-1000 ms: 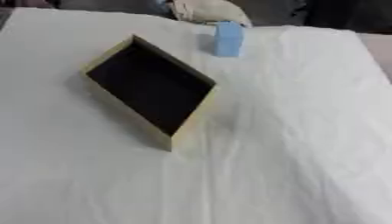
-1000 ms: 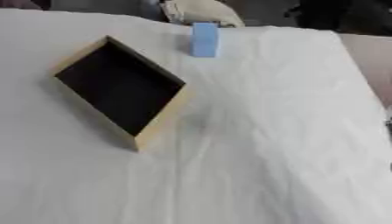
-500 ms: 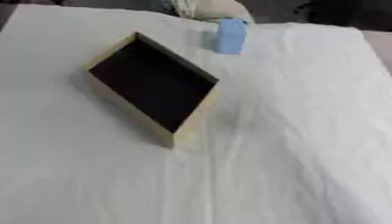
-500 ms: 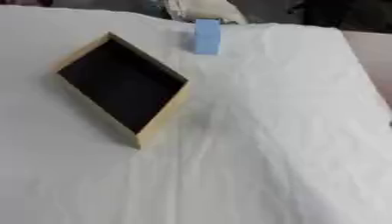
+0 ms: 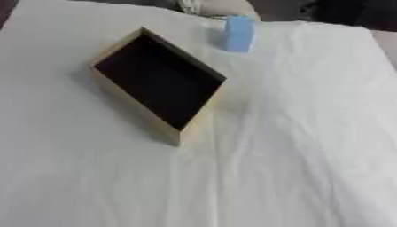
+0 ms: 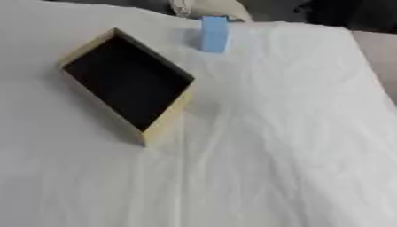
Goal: Pick up objects on the table and place them in the box.
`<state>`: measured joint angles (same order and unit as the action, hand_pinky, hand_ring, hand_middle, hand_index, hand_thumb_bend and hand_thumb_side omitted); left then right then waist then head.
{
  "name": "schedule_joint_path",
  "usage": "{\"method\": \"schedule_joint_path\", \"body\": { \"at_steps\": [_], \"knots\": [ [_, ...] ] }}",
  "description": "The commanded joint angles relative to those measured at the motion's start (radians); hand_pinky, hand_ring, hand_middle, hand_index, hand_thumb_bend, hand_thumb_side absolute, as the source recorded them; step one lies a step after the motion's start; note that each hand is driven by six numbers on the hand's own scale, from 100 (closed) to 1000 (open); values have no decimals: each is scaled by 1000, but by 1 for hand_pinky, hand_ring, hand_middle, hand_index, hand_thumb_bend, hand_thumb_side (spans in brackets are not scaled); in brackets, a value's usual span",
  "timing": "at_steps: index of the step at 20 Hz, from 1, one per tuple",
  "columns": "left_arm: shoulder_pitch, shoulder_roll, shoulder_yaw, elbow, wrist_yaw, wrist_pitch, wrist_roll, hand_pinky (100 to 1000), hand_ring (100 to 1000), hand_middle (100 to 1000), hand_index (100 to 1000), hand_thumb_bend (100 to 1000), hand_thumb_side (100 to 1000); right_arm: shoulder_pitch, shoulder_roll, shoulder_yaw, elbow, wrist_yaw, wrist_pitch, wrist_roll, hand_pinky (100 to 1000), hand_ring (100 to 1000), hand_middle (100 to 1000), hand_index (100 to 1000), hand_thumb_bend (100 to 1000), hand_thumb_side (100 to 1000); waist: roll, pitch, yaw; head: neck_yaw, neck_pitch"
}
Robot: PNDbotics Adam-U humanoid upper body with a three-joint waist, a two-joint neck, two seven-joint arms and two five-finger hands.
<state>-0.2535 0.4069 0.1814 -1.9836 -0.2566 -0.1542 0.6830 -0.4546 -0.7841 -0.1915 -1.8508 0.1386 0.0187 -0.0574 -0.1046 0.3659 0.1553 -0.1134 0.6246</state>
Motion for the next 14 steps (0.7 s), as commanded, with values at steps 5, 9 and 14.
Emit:
{"method": "schedule_joint_path", "body": {
  "at_steps": [5,9,14],
  "knots": [
    [-14,35,-12,-16,6,-2,-21,663,682,726,738,236,890,-167,-222,76,173,117,113,109,874,891,857,909,100,1000,-3,-38,12,-21,11],
    [-19,38,-21,-16,13,-4,-33,663,682,726,738,237,889,-269,-275,125,276,180,176,171,890,919,874,914,100,1000,-6,-46,32,-43,15],
    [-17,47,-28,-16,17,-5,-43,663,682,726,738,237,888,-394,-224,194,400,257,184,248,910,955,904,938,100,1000,-12,-55,43,-58,19]
  ]
}}
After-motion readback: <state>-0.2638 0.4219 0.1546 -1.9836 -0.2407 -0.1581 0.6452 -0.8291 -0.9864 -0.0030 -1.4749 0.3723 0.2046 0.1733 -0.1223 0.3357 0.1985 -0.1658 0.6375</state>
